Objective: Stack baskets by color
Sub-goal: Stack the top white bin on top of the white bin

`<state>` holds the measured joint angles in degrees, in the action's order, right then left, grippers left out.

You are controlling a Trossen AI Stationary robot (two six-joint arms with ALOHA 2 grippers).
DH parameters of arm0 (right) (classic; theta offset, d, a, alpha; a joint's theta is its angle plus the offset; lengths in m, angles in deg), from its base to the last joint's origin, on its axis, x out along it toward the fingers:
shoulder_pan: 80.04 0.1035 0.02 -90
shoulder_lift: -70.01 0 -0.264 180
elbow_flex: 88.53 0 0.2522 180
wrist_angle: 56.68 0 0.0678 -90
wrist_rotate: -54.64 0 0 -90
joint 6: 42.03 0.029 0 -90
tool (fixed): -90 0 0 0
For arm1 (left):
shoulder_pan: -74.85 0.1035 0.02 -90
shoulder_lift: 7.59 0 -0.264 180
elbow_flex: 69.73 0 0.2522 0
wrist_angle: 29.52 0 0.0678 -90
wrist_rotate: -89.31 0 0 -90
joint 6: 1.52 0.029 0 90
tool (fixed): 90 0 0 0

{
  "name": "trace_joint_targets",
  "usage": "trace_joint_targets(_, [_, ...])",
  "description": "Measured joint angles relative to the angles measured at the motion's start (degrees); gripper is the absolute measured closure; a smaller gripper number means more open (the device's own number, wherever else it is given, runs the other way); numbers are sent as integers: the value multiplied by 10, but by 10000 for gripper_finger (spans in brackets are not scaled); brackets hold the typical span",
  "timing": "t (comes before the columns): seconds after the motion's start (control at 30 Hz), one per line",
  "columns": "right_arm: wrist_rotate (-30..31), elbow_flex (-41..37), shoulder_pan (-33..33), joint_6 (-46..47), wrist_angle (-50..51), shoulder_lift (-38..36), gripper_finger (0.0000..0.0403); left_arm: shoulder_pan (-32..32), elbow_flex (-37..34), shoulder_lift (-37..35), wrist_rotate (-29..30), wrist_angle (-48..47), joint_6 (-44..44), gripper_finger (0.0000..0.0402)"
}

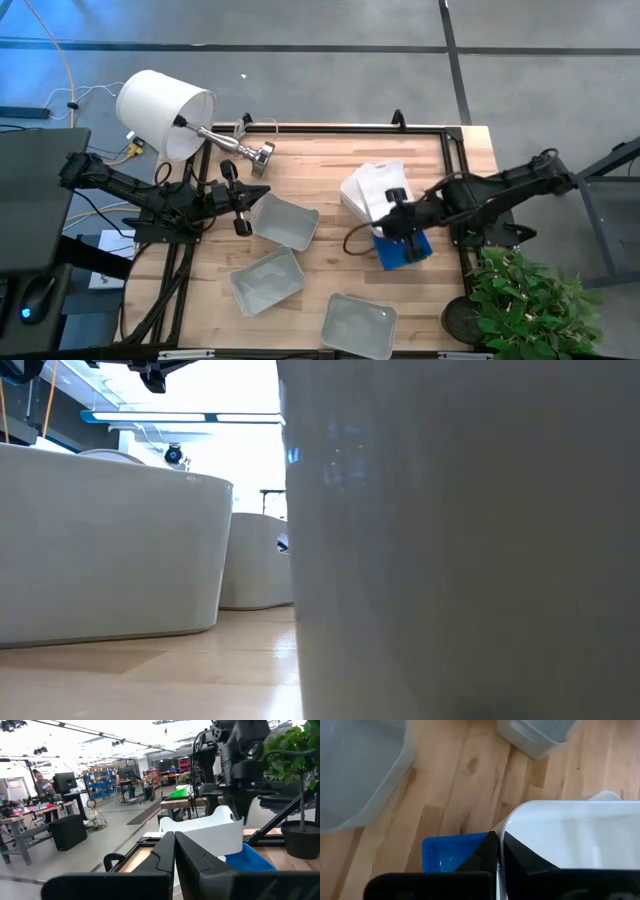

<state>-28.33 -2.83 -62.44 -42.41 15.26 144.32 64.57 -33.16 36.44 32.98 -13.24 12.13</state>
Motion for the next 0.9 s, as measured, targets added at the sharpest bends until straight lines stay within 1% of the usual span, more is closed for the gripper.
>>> trace_joint_targets(0.07, [0, 0, 9, -23, 3, 0, 403, 0, 0, 0, 0, 0, 0, 401])
trace_joint_targets(0.2, [3, 0, 11, -104, 7, 0, 403, 0, 0, 0, 0, 0, 0, 401])
trace_joint_targets(0.47, [0, 0, -36, -252, 83, 0, 403, 3, 0, 0, 0, 15, 0, 401])
trace_joint_targets(0.63, [-31, 0, -59, -331, 99, 0, 403, 3, 0, 0, 0, 15, 0, 401])
trace_joint_targets(0.73, [-59, 0, -68, -357, 101, 0, 403, 3, 0, 0, 0, 15, 0, 401])
trace_joint_targets(0.9, [-68, 0, -87, -369, 104, 0, 403, 3, 0, 0, 0, 11, 0, 401])
